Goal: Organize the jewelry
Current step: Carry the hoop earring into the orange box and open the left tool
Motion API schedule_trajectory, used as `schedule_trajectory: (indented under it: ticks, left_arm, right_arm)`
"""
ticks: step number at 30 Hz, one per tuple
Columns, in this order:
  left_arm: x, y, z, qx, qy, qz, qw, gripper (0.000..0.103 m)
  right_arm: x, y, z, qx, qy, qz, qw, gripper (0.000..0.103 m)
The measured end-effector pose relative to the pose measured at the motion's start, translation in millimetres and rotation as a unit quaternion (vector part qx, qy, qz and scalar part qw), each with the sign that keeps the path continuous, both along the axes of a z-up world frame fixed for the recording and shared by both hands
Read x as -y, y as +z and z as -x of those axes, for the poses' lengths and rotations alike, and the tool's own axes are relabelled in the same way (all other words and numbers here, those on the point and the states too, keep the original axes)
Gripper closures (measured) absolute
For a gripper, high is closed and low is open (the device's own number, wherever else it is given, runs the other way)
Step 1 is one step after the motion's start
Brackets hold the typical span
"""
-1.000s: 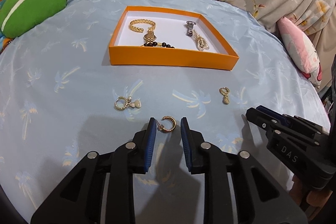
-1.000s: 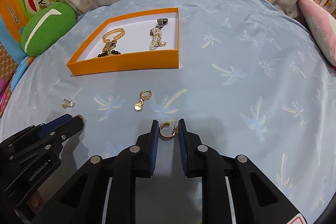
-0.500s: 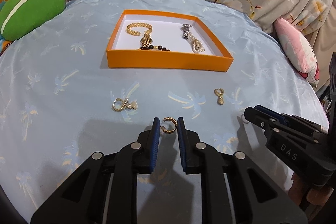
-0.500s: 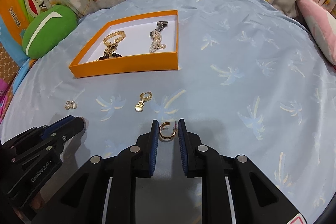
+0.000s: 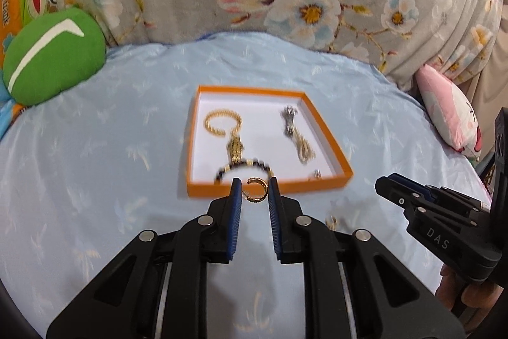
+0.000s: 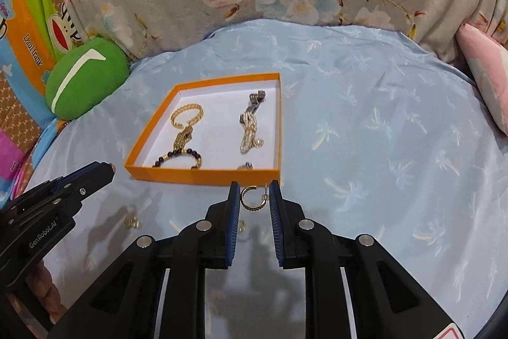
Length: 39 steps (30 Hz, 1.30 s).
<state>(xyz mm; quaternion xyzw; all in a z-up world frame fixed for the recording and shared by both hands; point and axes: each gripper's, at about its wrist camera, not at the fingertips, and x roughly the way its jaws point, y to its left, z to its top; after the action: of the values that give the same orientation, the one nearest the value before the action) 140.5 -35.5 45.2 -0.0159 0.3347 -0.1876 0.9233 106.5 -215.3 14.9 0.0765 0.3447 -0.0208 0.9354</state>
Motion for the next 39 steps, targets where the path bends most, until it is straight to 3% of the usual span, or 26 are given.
schedule_trajectory:
  ticks: [9, 24, 33, 39]
  left_arm:
    - [15.8, 20.0, -74.4, 0.027, 0.007, 0.001, 0.9996, 0.087]
    - [39.3, -18.4, -185.3, -0.016, 0.022, -0.016, 0.9995, 0.087]
    - [39.4, -37.4, -204.7, -0.042, 0.021, -0.013, 0.9988, 0.086]
    - [41.0, -36.2, -202.1, -0.034, 0.025, -0.018, 0.999, 0.086]
  right_arm:
    - [-2.2, 13.5, -80.3, 0.006, 0.016, -0.007, 1.0, 0.086]
    - [-13.1, -21.0, -205.6, -0.048, 0.033, -0.017, 0.998, 0.086]
    - [-16.6, -31.3, -219.8, -0.061, 0.039, -0.005, 0.997, 0.085]
    - [-15.3, -30.5, -218.5, -0.054, 0.034, -0.004, 0.998, 0.084]
